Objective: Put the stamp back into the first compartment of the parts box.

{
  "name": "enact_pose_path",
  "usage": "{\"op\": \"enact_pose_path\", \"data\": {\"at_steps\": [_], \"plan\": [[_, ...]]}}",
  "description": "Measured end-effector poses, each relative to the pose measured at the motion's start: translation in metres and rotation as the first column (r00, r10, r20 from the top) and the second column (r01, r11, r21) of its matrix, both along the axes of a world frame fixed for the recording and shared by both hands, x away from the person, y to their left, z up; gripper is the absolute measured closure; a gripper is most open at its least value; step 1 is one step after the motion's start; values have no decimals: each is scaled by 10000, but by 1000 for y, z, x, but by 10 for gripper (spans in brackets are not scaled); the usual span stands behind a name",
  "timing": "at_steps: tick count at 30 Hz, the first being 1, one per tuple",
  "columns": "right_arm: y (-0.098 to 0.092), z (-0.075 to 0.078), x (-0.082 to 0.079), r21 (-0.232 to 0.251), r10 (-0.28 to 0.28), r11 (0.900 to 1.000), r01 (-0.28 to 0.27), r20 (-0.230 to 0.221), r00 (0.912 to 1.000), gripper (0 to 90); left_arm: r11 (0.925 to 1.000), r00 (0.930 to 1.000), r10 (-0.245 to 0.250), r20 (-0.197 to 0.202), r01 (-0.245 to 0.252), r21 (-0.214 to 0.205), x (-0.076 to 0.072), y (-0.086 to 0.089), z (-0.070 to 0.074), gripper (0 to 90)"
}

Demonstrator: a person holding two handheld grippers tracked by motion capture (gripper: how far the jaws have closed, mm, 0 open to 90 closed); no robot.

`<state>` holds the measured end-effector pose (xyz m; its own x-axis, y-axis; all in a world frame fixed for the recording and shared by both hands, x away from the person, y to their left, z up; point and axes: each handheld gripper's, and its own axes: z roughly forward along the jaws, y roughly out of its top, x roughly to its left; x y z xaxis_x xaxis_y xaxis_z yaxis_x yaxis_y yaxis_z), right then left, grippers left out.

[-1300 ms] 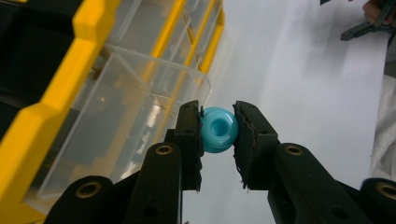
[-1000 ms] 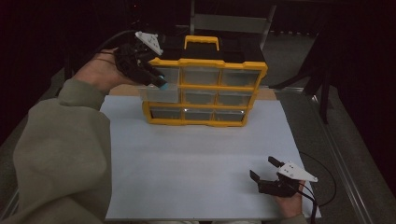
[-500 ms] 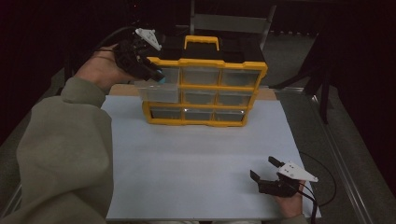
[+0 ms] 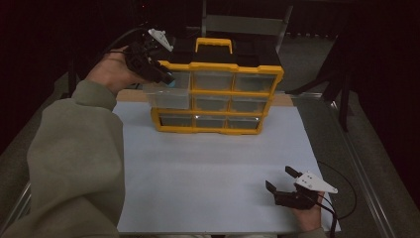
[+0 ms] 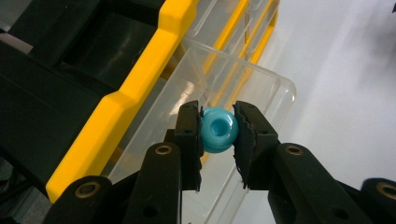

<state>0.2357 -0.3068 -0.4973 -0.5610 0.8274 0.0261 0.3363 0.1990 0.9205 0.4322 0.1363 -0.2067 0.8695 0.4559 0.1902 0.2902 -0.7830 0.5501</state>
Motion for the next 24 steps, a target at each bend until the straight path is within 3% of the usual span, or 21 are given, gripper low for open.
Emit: {"op": "enact_pose_path", "data": {"at_steps": [10,24], "plan": [[0,0,0,16,16,10000,-16,-10,10000,79,9990,9989,405,-228,-401,191,8,1,-6,726],[0,0,0,15,-5,10000,5,25,10000,79,9981,9972,615,-419,-611,117,10,5,-14,720]]}}
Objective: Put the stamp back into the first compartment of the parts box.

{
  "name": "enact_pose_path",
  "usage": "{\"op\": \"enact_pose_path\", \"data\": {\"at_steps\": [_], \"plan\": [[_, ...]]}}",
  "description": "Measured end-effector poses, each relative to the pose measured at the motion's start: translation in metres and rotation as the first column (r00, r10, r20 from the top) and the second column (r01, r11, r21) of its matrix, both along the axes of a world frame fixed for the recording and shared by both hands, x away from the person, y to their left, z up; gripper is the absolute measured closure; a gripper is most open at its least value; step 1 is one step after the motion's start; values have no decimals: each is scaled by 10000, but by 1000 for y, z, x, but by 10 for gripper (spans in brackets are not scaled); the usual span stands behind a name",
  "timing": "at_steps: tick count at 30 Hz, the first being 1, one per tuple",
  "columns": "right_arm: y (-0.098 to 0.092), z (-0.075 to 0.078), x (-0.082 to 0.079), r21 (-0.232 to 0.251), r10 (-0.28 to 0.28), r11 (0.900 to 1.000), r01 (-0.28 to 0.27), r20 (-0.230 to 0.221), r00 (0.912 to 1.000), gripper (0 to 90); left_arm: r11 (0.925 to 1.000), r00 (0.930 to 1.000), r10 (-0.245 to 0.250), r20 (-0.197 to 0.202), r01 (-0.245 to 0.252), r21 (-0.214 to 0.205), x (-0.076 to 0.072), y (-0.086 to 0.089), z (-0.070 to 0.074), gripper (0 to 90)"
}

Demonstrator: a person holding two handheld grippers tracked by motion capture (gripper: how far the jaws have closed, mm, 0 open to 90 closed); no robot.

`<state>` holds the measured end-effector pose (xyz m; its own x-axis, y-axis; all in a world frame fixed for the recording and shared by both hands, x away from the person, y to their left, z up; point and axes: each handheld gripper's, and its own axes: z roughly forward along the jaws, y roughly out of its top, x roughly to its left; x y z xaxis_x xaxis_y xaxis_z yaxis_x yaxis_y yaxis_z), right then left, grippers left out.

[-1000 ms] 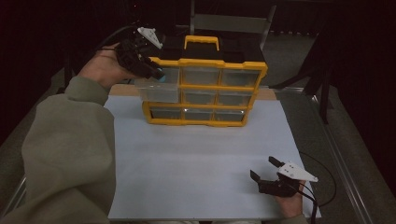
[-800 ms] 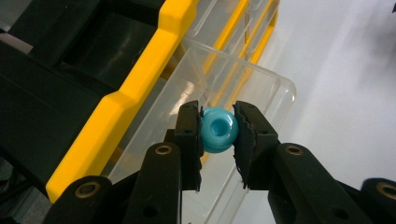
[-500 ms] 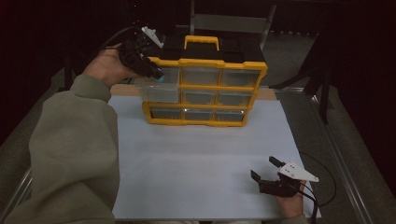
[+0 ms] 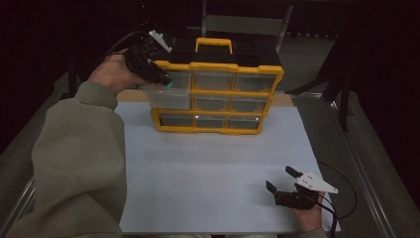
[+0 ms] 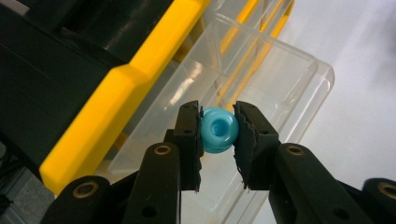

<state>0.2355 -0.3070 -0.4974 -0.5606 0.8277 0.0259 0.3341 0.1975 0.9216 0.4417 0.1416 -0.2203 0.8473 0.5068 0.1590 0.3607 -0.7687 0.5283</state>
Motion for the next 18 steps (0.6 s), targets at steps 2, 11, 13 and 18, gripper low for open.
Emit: {"op": "enact_pose_path", "data": {"at_steps": [2,11,13,18], "plan": [[0,0,0,-24,9,10000,-9,-14,10000,79,9997,9999,131,41,-130,-199,0,1,-1,690],[0,0,0,-33,28,10000,-28,-22,10000,79,9958,9963,678,525,-644,-646,-4,0,1,124],[0,0,0,-31,16,10000,-17,-15,10000,79,9964,9966,626,541,-593,-600,-5,-2,0,66],[1,0,0,-36,24,10000,-24,-7,10000,79,9979,9983,336,476,-309,-575,-8,-6,-2,10]]}}
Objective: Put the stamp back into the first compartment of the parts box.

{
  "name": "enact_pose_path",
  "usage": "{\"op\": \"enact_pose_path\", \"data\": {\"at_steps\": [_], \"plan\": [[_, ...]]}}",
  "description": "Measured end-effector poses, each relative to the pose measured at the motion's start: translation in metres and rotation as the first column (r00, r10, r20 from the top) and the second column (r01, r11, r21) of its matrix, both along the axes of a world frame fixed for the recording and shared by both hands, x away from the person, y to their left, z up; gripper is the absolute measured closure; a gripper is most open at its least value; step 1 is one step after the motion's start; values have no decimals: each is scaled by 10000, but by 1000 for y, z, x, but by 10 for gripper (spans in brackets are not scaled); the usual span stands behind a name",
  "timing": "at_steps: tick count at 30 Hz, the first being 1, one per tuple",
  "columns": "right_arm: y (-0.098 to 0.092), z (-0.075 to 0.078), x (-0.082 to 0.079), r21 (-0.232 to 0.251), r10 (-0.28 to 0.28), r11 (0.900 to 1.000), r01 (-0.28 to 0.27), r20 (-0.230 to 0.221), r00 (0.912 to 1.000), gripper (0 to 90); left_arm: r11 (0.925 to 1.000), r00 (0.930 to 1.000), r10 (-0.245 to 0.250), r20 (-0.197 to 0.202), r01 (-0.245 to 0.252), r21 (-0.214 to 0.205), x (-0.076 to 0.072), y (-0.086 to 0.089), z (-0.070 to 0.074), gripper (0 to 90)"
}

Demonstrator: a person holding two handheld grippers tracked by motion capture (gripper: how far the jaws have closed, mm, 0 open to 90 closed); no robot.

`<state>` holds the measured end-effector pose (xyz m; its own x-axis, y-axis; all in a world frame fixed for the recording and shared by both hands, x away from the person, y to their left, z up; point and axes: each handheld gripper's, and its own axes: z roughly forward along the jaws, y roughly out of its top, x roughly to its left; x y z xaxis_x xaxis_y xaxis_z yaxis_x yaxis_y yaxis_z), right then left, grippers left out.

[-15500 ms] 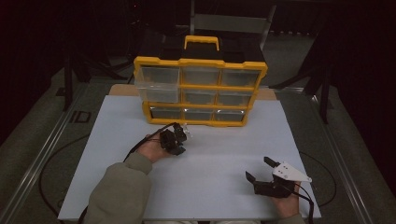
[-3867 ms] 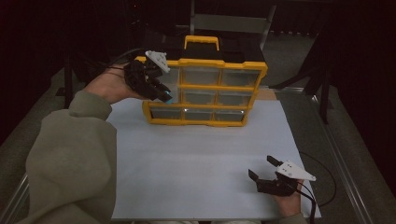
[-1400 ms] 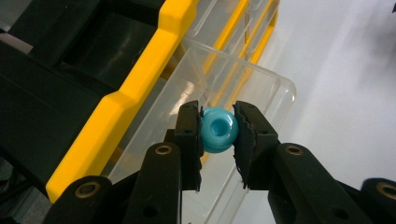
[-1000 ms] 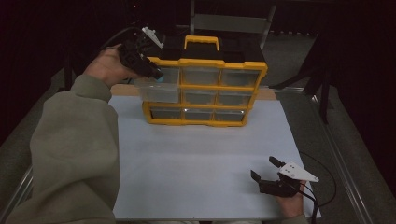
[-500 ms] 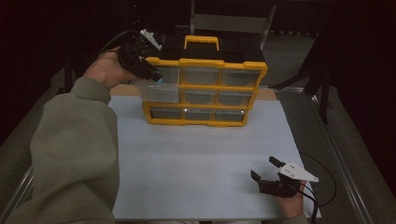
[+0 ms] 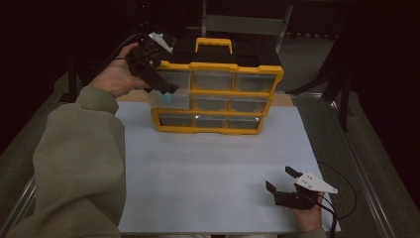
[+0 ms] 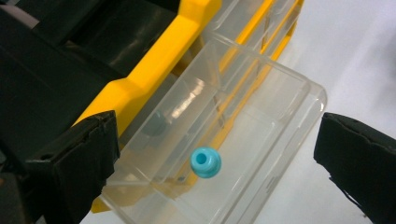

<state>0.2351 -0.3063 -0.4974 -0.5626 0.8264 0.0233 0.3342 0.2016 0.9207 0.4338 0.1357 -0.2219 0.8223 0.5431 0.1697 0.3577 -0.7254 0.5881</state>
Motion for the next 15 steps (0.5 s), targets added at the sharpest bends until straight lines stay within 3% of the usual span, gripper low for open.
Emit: {"op": "enact_pose_path", "data": {"at_steps": [15], "plan": [[0,0,0,-37,16,10000,-16,-30,10000,79,9976,9978,-666,-54,665,-205,-9,-7,-3,8]]}}
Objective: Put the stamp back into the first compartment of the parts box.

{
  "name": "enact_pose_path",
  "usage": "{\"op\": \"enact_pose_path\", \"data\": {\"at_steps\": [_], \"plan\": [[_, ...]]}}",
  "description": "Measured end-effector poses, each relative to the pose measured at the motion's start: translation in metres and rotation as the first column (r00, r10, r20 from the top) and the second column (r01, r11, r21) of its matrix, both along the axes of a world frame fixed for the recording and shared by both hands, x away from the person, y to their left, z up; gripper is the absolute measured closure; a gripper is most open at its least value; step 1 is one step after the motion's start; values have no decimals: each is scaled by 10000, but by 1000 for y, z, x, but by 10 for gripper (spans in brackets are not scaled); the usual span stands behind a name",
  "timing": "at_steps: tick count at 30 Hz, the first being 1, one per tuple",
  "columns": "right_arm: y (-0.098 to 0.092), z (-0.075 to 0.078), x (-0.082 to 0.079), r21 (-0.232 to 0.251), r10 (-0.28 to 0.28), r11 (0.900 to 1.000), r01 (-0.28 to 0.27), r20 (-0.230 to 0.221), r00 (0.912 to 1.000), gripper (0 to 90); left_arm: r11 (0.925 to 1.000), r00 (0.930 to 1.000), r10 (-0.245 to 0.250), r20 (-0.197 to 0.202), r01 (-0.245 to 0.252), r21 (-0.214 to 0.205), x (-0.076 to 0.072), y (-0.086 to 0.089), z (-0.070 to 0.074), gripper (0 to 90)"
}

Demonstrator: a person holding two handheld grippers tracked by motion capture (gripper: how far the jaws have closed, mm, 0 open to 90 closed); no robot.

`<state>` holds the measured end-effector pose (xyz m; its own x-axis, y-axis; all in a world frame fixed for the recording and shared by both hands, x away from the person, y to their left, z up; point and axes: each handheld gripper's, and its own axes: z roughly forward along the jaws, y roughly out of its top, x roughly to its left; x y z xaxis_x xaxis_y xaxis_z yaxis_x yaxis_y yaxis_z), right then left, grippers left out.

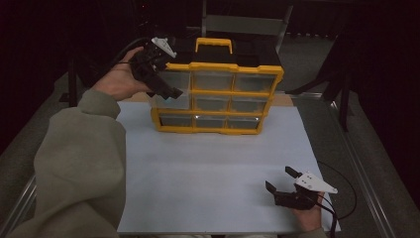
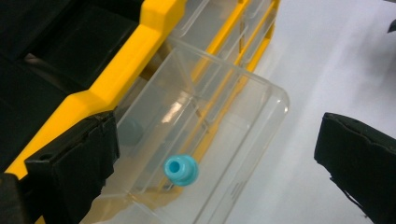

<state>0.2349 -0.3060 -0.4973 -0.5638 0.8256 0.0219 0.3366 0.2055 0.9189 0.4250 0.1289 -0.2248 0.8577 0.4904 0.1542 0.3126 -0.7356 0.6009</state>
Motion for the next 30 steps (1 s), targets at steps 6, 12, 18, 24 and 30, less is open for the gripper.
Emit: {"op": "enact_pose_path", "data": {"at_steps": [6,12,18,24,30], "plan": [[0,0,0,-13,14,10000,-14,16,10000,79,9999,9998,-170,35,170,2,-4,-2,1,8],[1,0,0,-29,47,10000,-47,20,10000,79,9996,9996,-265,36,266,-60,-7,-3,0,8],[1,0,0,-26,53,10000,-53,19,10000,79,9993,9994,-352,21,352,-83,-9,-3,-1,13],[1,0,0,-41,79,10000,-79,37,10000,79,9991,9991,-420,33,420,-97,-11,-4,-2,13],[1,0,0,-35,83,10000,-83,47,10000,79,9986,9987,-506,97,507,-134,-14,-6,-1,12]]}}
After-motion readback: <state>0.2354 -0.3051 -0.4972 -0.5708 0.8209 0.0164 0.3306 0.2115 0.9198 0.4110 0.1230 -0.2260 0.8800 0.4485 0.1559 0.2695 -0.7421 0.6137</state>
